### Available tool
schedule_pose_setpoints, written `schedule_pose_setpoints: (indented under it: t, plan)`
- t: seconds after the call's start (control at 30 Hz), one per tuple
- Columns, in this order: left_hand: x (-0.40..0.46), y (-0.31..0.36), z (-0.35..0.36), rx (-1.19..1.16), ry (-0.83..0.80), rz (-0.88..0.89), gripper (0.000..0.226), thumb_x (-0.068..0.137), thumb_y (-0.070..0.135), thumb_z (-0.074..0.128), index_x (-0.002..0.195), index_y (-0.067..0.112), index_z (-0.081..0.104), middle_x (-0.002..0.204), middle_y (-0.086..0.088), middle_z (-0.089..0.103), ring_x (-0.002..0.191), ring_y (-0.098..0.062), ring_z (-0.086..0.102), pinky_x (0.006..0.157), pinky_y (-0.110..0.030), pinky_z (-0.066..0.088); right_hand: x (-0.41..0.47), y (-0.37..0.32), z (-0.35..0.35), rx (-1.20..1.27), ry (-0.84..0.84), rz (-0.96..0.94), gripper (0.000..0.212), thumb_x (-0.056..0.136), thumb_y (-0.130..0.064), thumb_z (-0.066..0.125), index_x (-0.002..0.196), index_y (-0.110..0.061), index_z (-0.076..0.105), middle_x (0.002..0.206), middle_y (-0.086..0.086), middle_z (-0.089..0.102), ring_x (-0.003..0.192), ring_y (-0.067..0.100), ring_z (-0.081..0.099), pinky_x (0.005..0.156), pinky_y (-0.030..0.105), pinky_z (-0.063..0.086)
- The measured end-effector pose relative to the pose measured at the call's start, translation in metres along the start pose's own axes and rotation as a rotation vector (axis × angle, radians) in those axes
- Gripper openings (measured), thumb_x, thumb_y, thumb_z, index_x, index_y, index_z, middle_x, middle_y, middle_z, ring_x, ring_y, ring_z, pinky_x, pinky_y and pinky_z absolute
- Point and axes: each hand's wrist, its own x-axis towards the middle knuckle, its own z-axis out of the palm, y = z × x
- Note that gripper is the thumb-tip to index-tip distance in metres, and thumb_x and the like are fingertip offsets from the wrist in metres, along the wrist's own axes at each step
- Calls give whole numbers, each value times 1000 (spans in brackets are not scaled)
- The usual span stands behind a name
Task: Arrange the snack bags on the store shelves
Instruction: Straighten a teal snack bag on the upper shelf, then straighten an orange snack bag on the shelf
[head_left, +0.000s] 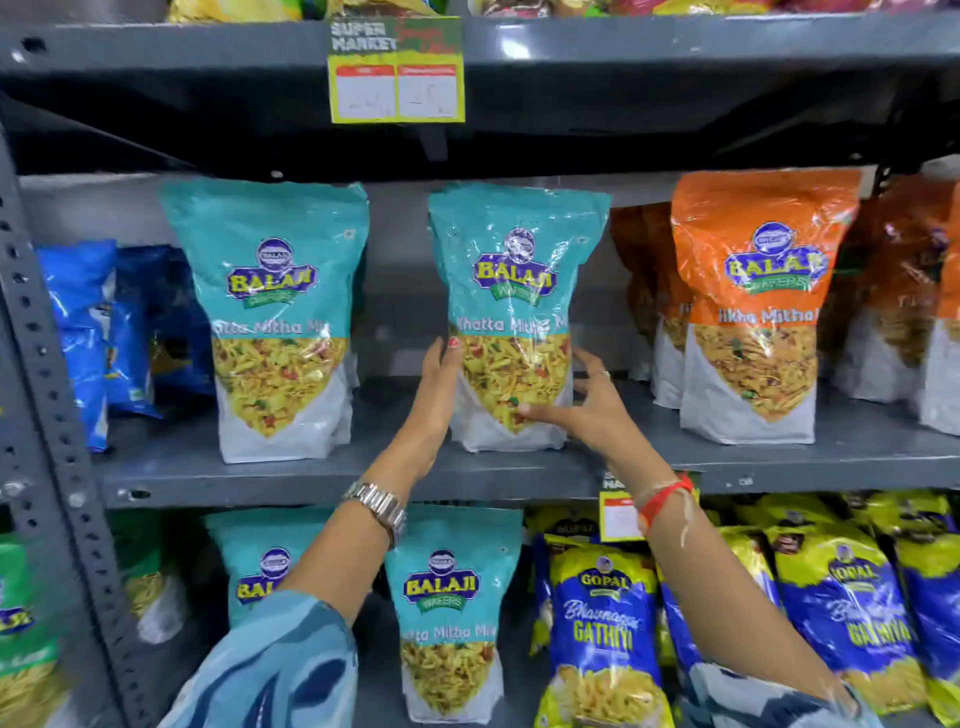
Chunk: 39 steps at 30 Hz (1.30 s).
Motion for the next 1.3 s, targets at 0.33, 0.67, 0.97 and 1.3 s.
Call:
schedule_pose_setpoints:
  t: [0.33, 0.67, 0.97, 1.3]
  plan:
    - [7, -8, 12, 23, 15, -18, 43, 84, 62, 33, 115, 33, 40, 135, -1, 46, 124, -20, 44, 108, -48, 34, 1, 6, -2, -70, 32, -74, 99, 51, -41, 88, 132, -24, 36, 122, -5, 52, 118, 21, 51, 89, 32, 40]
    - [-17, -2, 35, 199, 339, 318, 58, 89, 44, 42, 140, 23, 23, 148, 5, 29, 135, -11, 28, 105, -25, 25, -7, 3, -33, 80, 97, -155, 84, 65, -28, 84, 134, -21, 36, 126, 7, 54, 113, 24, 54, 90, 34, 46]
    - [-30, 2, 166, 246, 136, 677, 43, 90, 28, 45, 132, 19, 38, 133, 10, 41, 126, -1, 36, 109, -21, 27, -14, 35, -179, -74, 867, -208, 51, 63, -28, 70, 111, -20, 56, 117, 10, 62, 108, 33, 56, 91, 50, 46]
    - [12, -11, 269, -89, -73, -141, 61, 86, 59, 33, 136, 24, 34, 146, -1, 37, 131, -22, 38, 111, -46, 30, 19, 86, -247, 8, 129, 2, 87, 70, -35, 80, 139, -20, 29, 129, 1, 45, 118, 17, 43, 86, 26, 42]
